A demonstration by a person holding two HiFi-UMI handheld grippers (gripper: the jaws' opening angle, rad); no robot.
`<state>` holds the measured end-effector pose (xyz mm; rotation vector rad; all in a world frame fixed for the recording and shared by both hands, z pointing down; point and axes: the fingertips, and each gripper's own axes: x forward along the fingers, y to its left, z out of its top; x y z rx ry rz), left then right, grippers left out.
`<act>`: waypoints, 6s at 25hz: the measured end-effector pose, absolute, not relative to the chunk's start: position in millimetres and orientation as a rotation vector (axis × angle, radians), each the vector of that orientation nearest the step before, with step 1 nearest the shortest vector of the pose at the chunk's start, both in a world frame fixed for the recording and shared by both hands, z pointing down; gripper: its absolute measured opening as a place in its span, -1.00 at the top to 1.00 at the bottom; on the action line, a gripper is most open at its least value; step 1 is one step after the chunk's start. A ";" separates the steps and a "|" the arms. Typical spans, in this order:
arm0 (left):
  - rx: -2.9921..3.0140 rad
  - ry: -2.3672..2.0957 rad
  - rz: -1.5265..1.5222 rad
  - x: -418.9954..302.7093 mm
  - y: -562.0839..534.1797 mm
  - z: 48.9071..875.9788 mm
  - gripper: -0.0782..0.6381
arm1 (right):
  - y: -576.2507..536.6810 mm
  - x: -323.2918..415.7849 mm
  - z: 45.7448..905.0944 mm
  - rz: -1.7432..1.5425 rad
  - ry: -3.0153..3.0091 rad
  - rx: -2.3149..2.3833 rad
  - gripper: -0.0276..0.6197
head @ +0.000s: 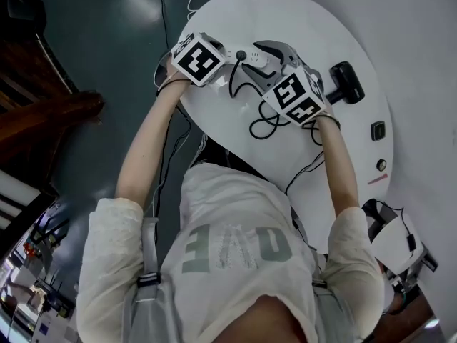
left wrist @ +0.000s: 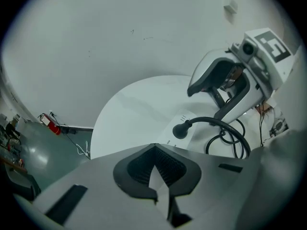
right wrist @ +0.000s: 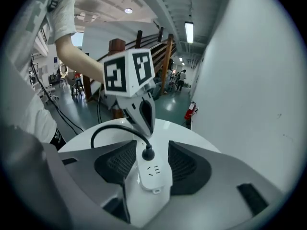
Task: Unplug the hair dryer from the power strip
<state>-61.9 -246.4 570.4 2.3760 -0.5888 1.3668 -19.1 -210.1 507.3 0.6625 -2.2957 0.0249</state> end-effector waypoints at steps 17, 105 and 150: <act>2.424 -0.643 1.379 -53.2 -257.2 564.6 0.75 | -224.6 -29.8 547.1 0.442 -2.387 0.690 0.73; 2.484 -0.665 1.382 -23.2 -212.2 563.4 0.76 | -207.3 -10.5 524.8 0.322 -2.204 0.901 0.81; 2.503 -0.612 1.356 -21.7 -207.4 563.3 0.76 | -117.8 73.5 536.2 0.576 -2.088 1.087 0.36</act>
